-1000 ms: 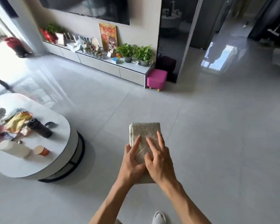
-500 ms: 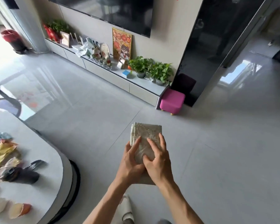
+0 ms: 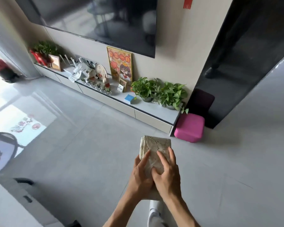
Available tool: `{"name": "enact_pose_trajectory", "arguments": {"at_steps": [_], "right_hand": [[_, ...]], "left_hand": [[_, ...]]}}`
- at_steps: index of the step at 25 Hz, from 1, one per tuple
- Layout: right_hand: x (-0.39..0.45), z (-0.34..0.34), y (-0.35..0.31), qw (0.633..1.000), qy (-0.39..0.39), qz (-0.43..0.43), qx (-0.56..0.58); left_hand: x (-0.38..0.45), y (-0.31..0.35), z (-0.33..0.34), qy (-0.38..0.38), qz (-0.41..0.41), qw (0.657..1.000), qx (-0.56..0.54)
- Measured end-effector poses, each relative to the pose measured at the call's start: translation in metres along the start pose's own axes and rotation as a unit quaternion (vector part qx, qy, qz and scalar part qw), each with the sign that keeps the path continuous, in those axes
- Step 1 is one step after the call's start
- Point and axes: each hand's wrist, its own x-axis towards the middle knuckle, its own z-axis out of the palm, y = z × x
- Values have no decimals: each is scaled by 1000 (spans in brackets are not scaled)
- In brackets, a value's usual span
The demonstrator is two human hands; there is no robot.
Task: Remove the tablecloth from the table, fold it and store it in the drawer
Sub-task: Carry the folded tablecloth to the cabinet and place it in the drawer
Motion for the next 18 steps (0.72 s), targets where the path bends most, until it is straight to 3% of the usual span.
{"name": "enact_pose_trajectory", "arguments": {"at_steps": [4, 9, 14, 18], "right_hand": [[101, 37, -33, 1000, -9, 22, -2], [210, 100, -38, 992, 63, 108, 10], [291, 205, -16, 978, 96, 183, 30], [363, 306, 43, 969, 112, 212, 63]], "left_hand": [[105, 1, -39, -8, -26, 1000, 4], [245, -31, -71, -110, -20, 994, 17], [353, -112, -101, -161, -47, 986, 23], [439, -221, -102, -164, -70, 984, 23]]}}
